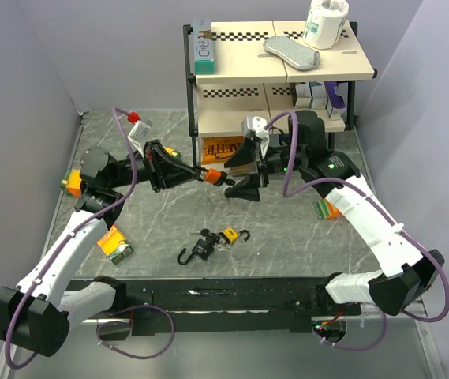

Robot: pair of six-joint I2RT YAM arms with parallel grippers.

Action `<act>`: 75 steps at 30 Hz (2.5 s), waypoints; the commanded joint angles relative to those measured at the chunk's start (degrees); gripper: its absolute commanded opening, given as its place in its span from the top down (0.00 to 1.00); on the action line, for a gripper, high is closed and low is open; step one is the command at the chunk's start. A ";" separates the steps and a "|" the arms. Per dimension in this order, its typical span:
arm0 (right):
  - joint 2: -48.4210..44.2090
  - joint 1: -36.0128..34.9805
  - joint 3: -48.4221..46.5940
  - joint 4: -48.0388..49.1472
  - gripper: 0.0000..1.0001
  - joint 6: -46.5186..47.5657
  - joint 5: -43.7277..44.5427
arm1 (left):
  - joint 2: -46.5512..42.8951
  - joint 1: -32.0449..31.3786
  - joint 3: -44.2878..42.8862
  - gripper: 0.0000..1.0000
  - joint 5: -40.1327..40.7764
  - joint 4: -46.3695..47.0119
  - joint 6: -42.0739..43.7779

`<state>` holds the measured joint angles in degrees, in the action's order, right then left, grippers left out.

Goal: Lock with the key
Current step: Lock the lock.

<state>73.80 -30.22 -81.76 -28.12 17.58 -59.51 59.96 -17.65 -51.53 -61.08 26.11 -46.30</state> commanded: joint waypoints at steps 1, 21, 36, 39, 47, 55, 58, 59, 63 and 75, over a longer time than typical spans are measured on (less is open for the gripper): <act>0.56 -1.68 -1.92 3.94 0.09 -0.70 -2.81 | -1.78 0.42 -3.40 0.99 1.40 5.71 -3.61; 4.25 -5.03 -5.08 5.88 0.43 -2.02 -0.43 | -0.11 0.34 -4.20 0.99 2.54 9.22 -6.52; 6.35 -4.85 -9.21 -1.40 1.00 -1.94 -2.63 | -0.55 2.44 -10.49 0.43 -0.69 -9.89 10.98; 5.83 -4.50 -9.48 -3.61 1.00 -1.06 -3.24 | 0.50 2.80 -16.64 0.34 -3.86 -31.93 30.30; 5.74 -4.67 -8.86 -6.60 1.00 1.05 -6.50 | 1.65 2.71 -21.95 0.36 -8.79 -54.25 53.96; 5.30 -5.03 -8.33 -6.51 1.00 1.05 -6.68 | -0.37 -0.98 -17.20 0.52 -7.30 -46.24 48.85; 5.21 -5.29 -8.33 -6.60 1.00 1.57 -6.24 | -0.11 -2.82 -16.94 0.58 -6.77 -45.97 48.68; 5.21 -5.46 -8.42 -6.86 1.00 2.01 -6.06 | -0.11 -3.35 -16.68 0.60 -6.51 -45.71 48.33; 5.13 -5.82 -8.60 -7.74 1.00 3.07 -5.53 | -0.29 -3.79 -16.06 0.68 -6.59 -43.34 47.18; 5.12 -5.90 -8.42 -6.60 1.00 2.90 -5.80 | 0.42 -6.16 -16.06 0.99 -5.46 -43.60 47.45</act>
<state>79.75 -35.53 -87.74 -37.76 20.40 -63.29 60.88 -21.52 -67.70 -66.52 -19.59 0.67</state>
